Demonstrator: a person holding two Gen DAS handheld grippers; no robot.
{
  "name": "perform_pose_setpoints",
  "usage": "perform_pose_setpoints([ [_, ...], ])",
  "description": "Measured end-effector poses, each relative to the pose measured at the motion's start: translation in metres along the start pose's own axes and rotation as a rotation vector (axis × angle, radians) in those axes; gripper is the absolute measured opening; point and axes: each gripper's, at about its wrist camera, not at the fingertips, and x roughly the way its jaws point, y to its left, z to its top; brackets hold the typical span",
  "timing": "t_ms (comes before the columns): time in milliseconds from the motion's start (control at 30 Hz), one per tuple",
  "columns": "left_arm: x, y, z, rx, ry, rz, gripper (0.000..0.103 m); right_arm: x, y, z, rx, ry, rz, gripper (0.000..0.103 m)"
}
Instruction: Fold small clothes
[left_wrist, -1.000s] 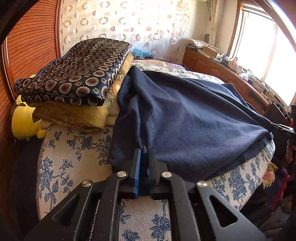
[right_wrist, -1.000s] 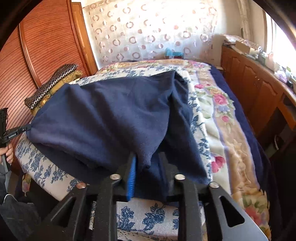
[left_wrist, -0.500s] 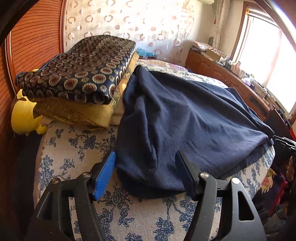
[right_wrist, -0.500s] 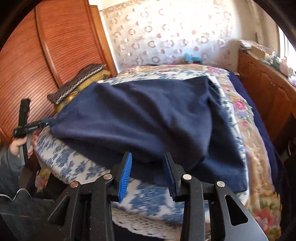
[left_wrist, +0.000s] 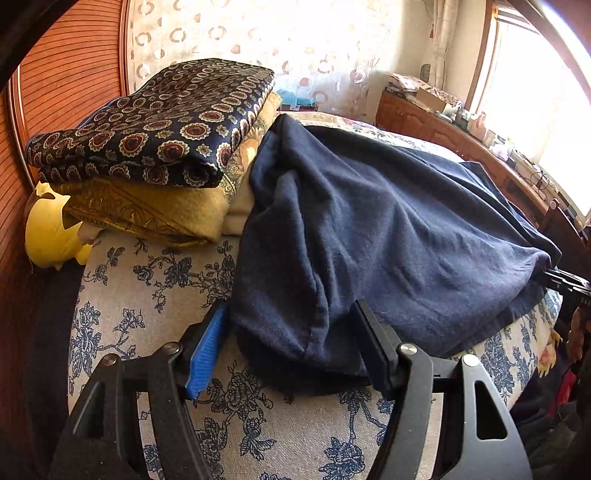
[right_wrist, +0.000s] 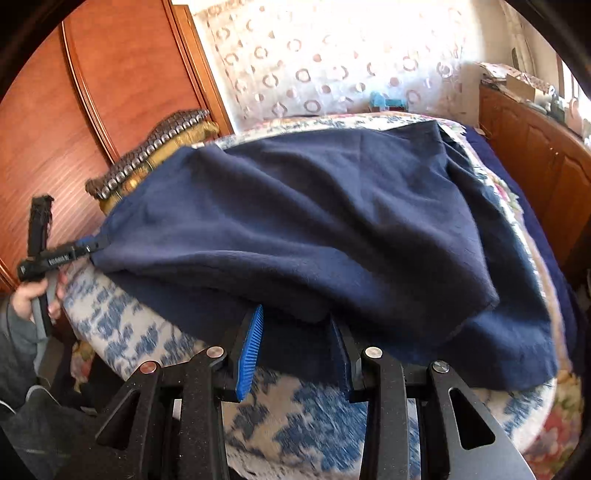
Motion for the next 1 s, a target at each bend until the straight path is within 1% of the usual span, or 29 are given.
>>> perform_pose_setpoints([
  [133,0.000,0.000,-0.001,0.002,-0.007,0.002,0.068,0.004,-0.006,-0.004,0.034,-0.039,0.054,0.036],
  [167,0.000,0.000,-0.001,0.004,-0.009,0.004,0.068,0.003,-0.006,-0.003,0.035,-0.054,0.065,0.032],
  [200,0.000,-0.001,-0.001,0.008,-0.010,0.007,0.068,0.002,-0.004,-0.003,0.034,-0.065,0.079,0.016],
  [233,0.000,-0.001,-0.002,0.011,-0.010,0.009,0.068,0.001,-0.005,-0.006,0.031,-0.075,0.098,0.009],
  [267,0.000,-0.002,-0.002,0.012,-0.010,0.011,0.068,-0.001,-0.005,-0.006,0.027,-0.083,0.108,0.009],
  [300,0.001,-0.003,-0.002,0.014,-0.011,0.013,0.068,-0.005,-0.005,-0.006,0.022,-0.094,0.110,0.005],
  [467,0.000,-0.003,-0.002,0.017,-0.007,0.014,0.068,-0.033,0.002,-0.005,0.012,-0.121,0.154,0.004],
  [567,0.000,-0.002,-0.001,0.012,-0.004,0.011,0.068,-0.047,0.005,-0.009,0.007,-0.061,0.116,0.004],
  [667,0.001,-0.001,-0.001,0.001,-0.005,0.009,0.068,-0.057,-0.001,-0.014,0.018,-0.024,0.057,0.004],
  [700,0.001,-0.002,0.000,-0.001,-0.005,0.010,0.068,-0.062,-0.003,-0.014,0.013,-0.022,0.026,0.005],
  [733,0.001,-0.002,0.000,-0.001,-0.005,0.011,0.068,-0.065,-0.005,-0.016,0.012,-0.023,0.007,0.008],
  [800,0.002,-0.002,0.001,0.000,-0.002,0.013,0.068,-0.067,-0.007,-0.017,0.011,-0.029,-0.019,0.011],
  [867,0.003,-0.003,0.002,-0.001,0.000,0.011,0.068,-0.066,-0.006,-0.017,0.007,-0.035,-0.035,0.012],
  [1000,0.005,-0.005,0.003,0.006,0.001,0.018,0.068,-0.060,0.002,-0.014,-0.009,-0.046,-0.041,0.019],
])
